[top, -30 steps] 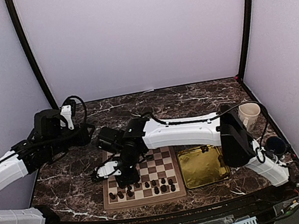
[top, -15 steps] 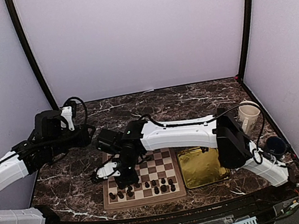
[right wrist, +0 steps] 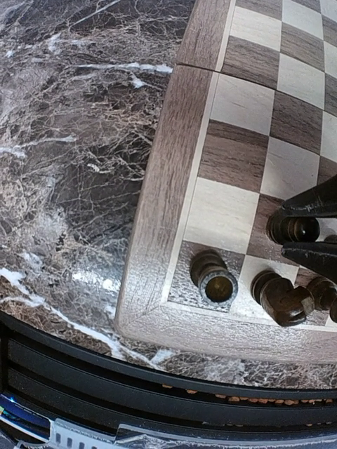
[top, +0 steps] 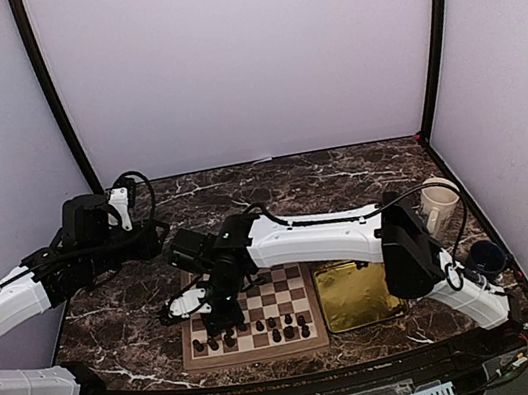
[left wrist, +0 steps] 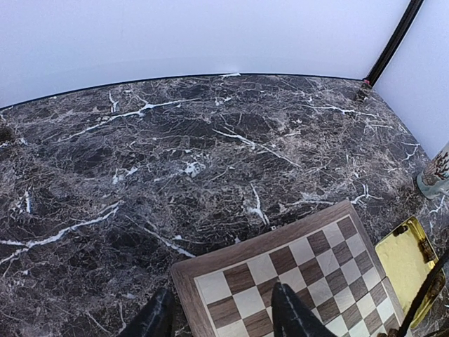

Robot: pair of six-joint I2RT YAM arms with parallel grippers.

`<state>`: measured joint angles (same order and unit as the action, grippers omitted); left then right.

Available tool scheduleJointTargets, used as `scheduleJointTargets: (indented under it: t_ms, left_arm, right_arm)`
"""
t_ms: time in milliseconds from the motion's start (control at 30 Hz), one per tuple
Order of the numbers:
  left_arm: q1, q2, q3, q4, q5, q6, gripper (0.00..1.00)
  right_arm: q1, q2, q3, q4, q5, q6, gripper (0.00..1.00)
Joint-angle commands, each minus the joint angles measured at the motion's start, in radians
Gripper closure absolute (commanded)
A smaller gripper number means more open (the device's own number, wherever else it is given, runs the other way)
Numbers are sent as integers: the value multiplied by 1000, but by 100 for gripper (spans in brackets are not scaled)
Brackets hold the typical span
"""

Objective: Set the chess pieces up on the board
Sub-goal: Place the pawn at g7, then move the pawn to the storage box.

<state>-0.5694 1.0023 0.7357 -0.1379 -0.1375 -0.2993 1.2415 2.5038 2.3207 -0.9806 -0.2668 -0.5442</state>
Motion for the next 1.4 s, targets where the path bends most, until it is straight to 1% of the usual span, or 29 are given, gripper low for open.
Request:
scheduleJointTargets:
  t_ms: [0,100,333,500,567,733,867,967,1067,1167,1267,1367]
  left_arm:
    - [7,4,-13,-5,13,-6,51]
    - [7,5,-13,-2,17,-5,51]
    - [7,7,-15,0,22,-7,51]
    - [7,13,-15,-1,23,-6,51]
    - [7,17,-15,0,25,-5,51]
    - [7,32,-11,0,33,-2,51]
    - [6,45,-9,1,37,-1,51]
    - [7,57,-7,-2,45,1,51]
    - [7,81,-5,-14,76,0,50]
    - [7,134,12,-50,141,5,51]
    - [7,191,37,-71,223,22,54]
    - [5,228,50,-53,295,29,55]
  right_arm:
    - [19,11,-3,-2,-18,-9,88]
    - [21,9,-7,7,-2,-4,83]
    - [17,-21,-5,31,70,-11,77]
    - [8,-56,-2,33,90,-15,73]
    - [1,-78,-1,26,66,-22,72]
    - [-16,-139,-7,-20,-60,-57,69]
    - [-23,-175,-14,-35,-101,-58,68]
    - [-28,-198,-30,-48,-104,-64,68]
    - [-51,-261,-106,-30,-103,-66,68]
    - [-97,-354,-247,7,-86,-63,68]
    - [-167,-448,-386,35,-66,-57,68]
    - [-262,-546,-549,88,-37,-37,68]
